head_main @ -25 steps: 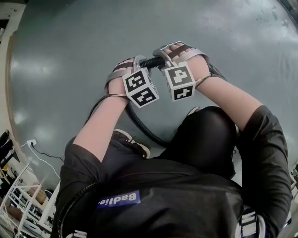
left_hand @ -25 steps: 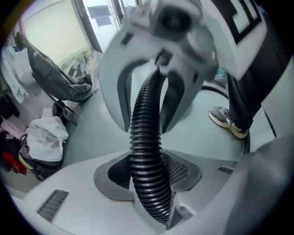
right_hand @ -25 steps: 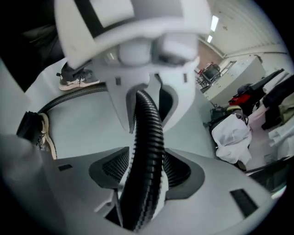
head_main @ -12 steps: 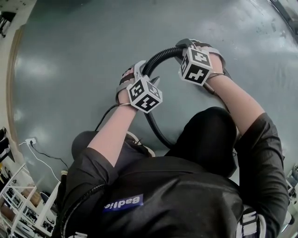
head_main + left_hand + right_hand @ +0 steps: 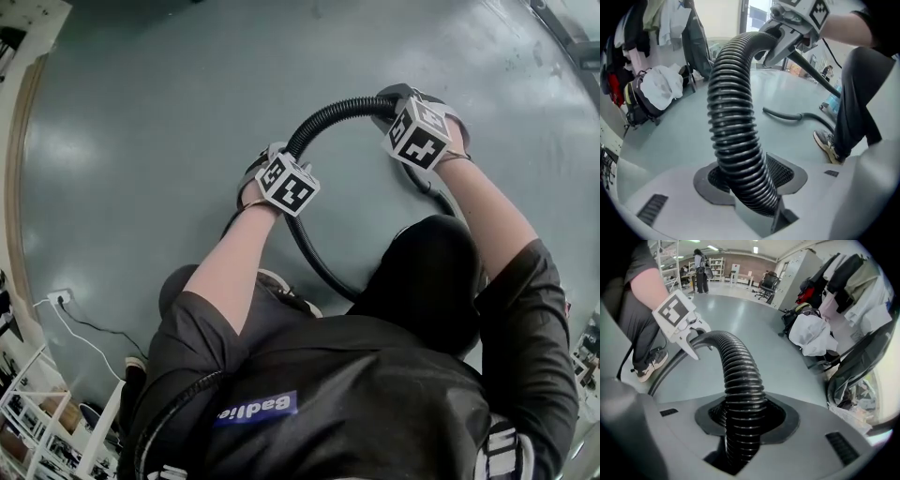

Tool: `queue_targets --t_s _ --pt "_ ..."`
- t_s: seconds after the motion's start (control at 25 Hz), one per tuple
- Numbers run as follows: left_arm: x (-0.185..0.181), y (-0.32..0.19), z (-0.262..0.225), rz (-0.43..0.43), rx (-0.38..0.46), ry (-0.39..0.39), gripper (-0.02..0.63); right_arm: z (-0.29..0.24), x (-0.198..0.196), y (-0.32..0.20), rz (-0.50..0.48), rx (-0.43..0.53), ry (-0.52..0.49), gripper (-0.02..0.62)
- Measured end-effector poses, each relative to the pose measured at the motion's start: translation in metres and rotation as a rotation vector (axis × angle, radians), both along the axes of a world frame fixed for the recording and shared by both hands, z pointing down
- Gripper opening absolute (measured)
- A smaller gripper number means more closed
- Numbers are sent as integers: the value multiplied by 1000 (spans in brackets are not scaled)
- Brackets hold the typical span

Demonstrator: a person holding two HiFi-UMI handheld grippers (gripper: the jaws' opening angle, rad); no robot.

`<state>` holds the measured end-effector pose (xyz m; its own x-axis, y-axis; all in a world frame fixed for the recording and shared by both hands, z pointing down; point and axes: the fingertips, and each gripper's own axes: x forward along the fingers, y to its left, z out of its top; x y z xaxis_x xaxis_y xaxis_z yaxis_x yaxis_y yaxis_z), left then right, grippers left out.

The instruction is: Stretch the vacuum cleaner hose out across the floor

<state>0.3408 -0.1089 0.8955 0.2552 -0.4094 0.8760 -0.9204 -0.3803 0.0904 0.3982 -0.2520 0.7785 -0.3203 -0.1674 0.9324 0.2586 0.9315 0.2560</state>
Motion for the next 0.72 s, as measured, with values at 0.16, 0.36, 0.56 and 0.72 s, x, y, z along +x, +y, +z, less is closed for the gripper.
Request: queue_targets --t_s 0.16,0.36,0.56,0.72 --pt "-34 19 7 151 -65 -91 212 29 -3 22 -49 29 95 242" --pt "-59 8 -28 299 -129 -138 213 -12 -66 60 -308 205 55 262" --pt "-54 2 -84 405 -124 -90 217 -6 -119 96 -497 288 138 262" --pt "-69 -20 -143 432 -5 -169 216 -38 -136 79 -397 220 92 141"
